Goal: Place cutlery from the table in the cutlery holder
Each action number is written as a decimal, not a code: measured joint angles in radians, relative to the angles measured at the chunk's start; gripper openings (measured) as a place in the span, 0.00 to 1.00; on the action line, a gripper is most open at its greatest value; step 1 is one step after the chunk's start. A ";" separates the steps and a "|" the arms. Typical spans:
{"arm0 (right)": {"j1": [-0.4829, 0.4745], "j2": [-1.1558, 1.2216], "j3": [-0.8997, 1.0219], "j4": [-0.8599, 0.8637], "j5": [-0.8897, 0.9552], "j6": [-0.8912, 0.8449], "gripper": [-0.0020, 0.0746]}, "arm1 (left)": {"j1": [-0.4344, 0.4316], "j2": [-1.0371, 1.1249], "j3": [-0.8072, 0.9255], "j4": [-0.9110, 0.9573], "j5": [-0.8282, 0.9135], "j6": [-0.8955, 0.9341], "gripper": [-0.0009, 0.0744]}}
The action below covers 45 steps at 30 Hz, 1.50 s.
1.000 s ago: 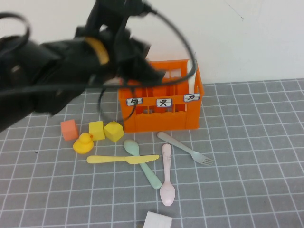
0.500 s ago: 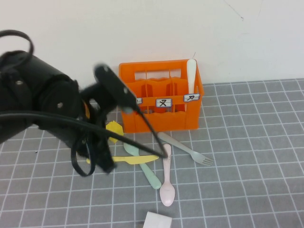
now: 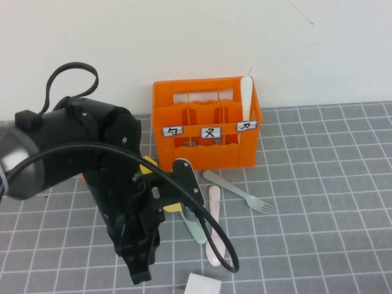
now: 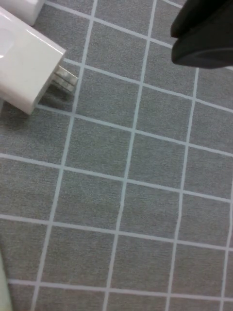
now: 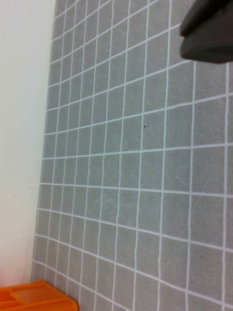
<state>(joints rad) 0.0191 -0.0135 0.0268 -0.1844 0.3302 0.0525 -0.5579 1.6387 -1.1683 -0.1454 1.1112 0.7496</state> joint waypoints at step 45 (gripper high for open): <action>0.000 0.000 0.000 0.000 0.000 0.000 0.02 | 0.208 0.379 -0.093 0.054 -0.595 -0.053 0.53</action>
<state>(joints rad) 0.0191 -0.0135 0.0268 -0.1844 0.3302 0.0525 -0.3497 2.0177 -1.2615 -0.0909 0.5162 0.6966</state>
